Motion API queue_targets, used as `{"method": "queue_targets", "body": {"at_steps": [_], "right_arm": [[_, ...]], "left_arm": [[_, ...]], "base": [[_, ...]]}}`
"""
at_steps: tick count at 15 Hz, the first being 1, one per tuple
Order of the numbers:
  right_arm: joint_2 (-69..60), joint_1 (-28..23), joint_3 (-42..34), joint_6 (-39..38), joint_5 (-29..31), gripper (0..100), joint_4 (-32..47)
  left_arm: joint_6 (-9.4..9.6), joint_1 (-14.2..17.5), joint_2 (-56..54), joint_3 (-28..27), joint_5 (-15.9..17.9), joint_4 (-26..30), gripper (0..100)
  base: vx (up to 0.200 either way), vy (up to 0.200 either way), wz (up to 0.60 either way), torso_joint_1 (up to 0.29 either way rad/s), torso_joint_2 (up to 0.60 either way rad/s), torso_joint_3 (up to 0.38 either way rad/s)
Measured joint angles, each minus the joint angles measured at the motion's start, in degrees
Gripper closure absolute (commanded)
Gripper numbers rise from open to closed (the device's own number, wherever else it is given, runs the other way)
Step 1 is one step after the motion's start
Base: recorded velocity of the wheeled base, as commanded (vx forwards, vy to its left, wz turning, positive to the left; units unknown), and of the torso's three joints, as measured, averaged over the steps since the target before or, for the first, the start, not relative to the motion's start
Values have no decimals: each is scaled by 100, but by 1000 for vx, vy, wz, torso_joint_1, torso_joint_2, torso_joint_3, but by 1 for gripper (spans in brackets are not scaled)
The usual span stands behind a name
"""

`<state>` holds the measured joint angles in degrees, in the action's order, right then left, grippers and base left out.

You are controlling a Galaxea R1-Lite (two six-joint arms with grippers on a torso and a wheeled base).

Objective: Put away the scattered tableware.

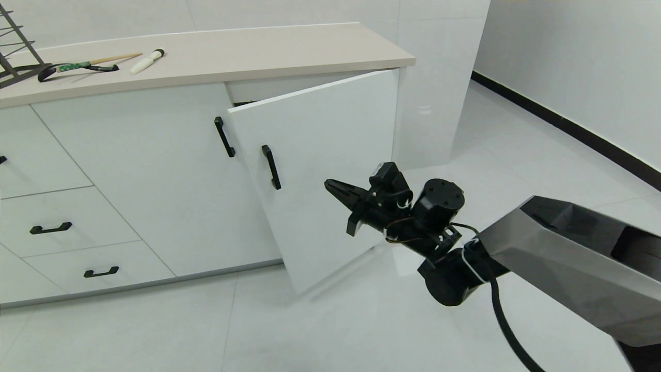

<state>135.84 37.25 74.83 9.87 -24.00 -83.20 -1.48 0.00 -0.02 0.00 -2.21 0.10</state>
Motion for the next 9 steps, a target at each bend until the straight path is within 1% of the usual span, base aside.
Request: {"method": "queue_targets", "body": {"at_steps": [4, 7, 8, 9], "right_arm": [[-1169, 20, -1601, -40, 74, 100, -50], [-2426, -2, -3123, -218, 307, 100, -52], [-2900, -107, -3572, -257, 354, 100, -50], [-3455, -346, -4074, -285, 382, 100, -46]], "left_arm": [[33, 0, 0, 0, -9, 0, 0], [41, 0, 0, 0, -11, 0, 0], [55, 0, 0, 0, -9, 0, 0], [63, 0, 0, 0, -11, 0, 0]], "base": [[0, 0, 0, 0, 0, 0], [0, 0, 0, 0, 0, 0], [0, 0, 0, 0, 0, 0], [0, 0, 0, 0, 0, 0]]}}
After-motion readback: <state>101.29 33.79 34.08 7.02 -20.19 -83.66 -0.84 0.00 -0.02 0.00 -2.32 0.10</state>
